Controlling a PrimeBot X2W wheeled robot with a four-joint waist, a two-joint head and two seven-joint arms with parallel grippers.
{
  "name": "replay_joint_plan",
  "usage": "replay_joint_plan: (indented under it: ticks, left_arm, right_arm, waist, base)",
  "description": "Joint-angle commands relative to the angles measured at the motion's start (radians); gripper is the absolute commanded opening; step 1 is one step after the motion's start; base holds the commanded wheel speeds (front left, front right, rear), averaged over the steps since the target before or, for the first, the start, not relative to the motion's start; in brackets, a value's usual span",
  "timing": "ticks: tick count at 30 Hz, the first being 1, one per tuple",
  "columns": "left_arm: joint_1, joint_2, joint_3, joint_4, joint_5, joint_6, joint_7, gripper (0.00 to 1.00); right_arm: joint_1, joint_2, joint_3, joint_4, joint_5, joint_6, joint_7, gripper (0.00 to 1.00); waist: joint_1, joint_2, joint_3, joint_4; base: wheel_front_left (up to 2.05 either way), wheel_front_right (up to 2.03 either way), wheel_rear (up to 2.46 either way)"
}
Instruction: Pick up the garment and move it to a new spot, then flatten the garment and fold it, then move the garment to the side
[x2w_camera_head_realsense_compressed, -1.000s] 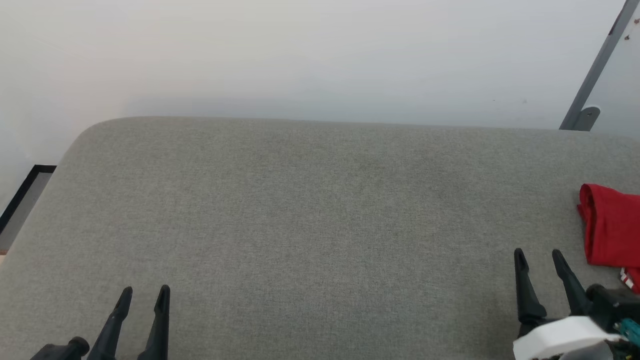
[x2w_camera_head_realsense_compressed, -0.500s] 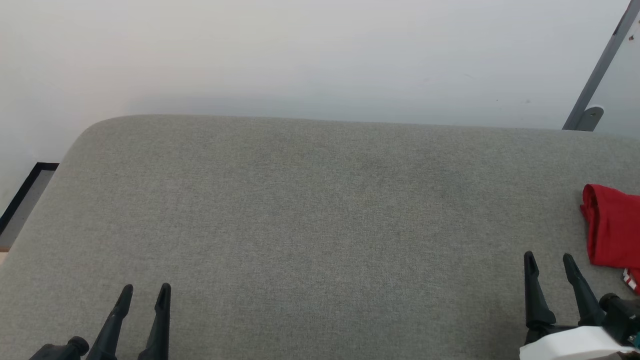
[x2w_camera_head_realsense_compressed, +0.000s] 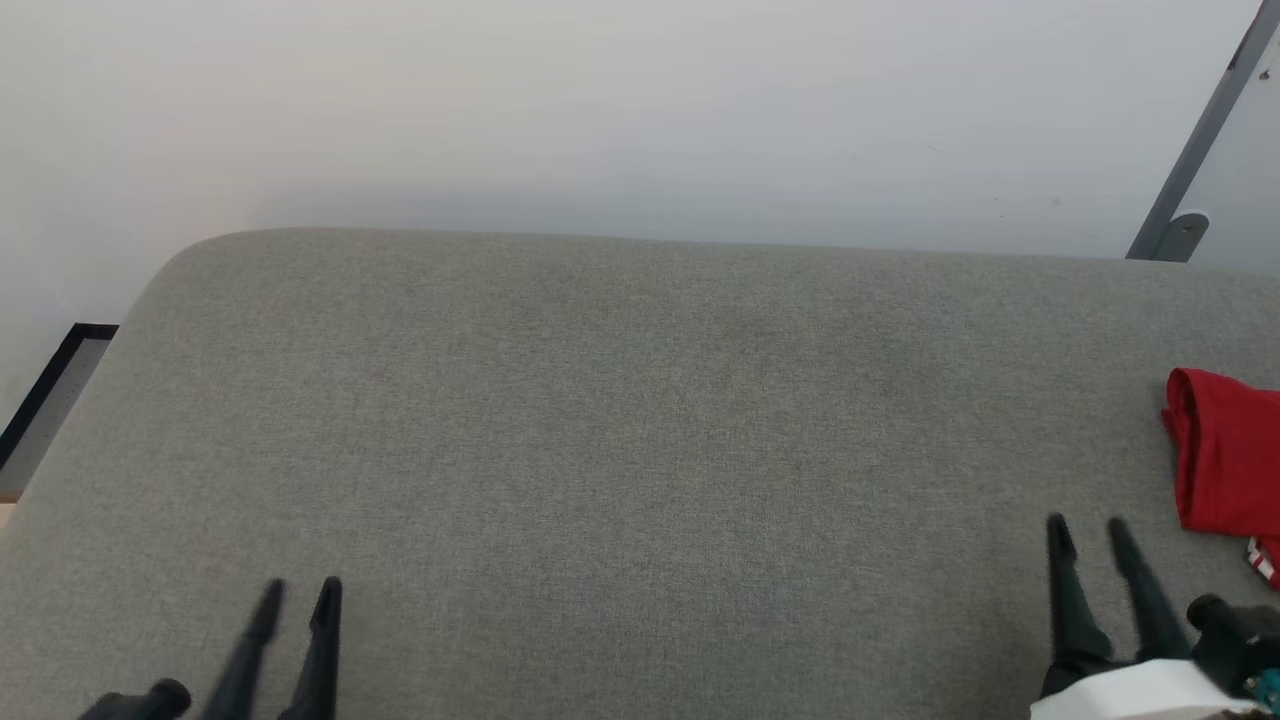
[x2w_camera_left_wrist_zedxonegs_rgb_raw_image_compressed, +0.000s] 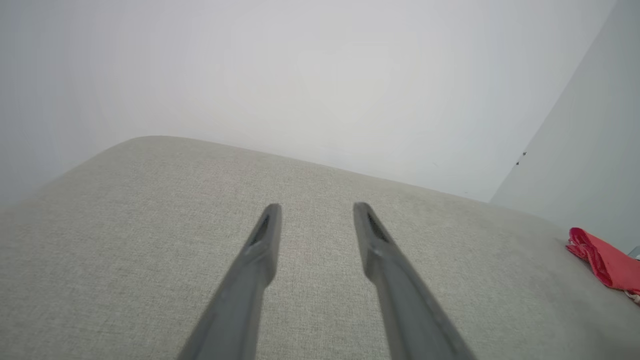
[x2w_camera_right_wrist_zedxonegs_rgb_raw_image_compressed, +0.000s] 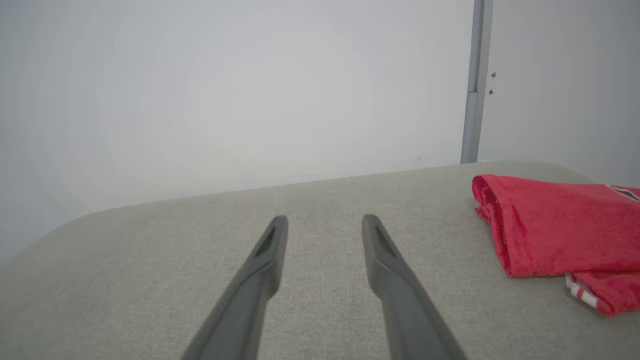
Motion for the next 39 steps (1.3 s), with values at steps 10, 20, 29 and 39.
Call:
replay_joint_plan:
  ticks: [10, 20, 29, 39]
  left_arm:
    - [-0.032, -0.039, 0.011, 0.046, -0.118, 0.001, 0.035, 0.00]
    - [-0.071, -0.061, 0.030, 0.073, -0.243, 0.001, 0.073, 0.00]
    - [-0.106, -0.081, 0.048, 0.097, -0.354, 0.001, 0.108, 0.00]
    - [-0.139, -0.102, 0.067, 0.117, -0.465, 0.001, 0.143, 0.00]
  right_arm:
    - [-0.014, 0.003, -0.004, 0.036, 0.142, 0.000, 0.039, 0.00]
    - [-0.035, 0.004, -0.001, 0.041, 0.294, 0.000, 0.074, 0.00]
    - [-0.055, 0.004, 0.000, 0.048, 0.431, 0.000, 0.108, 0.00]
    - [-0.076, 0.004, 0.001, 0.055, 0.568, 0.000, 0.142, 0.00]
  waist:
    - [0.0000, -0.0001, 0.003, -0.007]
    - [0.0000, -0.0001, 0.006, -0.015]
    - [0.0000, -0.0001, 0.008, -0.023]
    - [0.0000, -0.0001, 0.012, -0.032]
  base:
    - [0.00, 0.00, 0.00]
    - [0.00, 0.00, 0.00]
    - [0.00, 0.00, 0.00]
    - [0.00, 0.00, 0.00]
